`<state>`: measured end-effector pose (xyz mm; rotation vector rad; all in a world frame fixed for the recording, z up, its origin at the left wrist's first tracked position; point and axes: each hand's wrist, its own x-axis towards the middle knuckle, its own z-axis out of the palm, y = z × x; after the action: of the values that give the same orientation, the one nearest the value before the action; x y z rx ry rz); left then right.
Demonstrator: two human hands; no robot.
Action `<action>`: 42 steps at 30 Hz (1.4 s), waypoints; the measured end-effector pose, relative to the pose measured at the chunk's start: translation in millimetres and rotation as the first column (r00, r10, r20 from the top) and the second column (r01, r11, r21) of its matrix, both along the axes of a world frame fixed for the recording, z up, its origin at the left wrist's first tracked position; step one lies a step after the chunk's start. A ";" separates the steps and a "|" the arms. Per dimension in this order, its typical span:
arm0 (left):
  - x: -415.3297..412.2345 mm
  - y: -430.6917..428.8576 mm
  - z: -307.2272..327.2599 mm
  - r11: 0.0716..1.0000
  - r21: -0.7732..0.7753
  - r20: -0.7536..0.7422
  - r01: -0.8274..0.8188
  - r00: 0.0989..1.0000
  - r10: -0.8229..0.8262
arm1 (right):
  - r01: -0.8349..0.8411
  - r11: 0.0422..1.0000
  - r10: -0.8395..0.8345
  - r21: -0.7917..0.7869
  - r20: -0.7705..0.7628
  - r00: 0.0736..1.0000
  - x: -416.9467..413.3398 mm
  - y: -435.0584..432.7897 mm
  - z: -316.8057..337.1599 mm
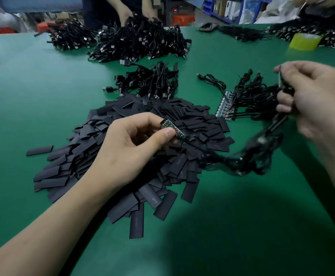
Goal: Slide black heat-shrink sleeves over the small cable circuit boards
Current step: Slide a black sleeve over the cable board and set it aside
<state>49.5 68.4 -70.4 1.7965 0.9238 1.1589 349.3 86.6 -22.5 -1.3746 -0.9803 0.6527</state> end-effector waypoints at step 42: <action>-1.7 5.9 -6.4 0.913 0.366 -0.290 -0.182 0.910 0.298 | -0.566 0.791 0.604 -0.233 0.438 0.665 -97.3 -16.0 -44.2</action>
<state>47.8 74.2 -76.8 2.2561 1.2419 1.2364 252.0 70.6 -66.7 -1.3096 -1.8880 0.8364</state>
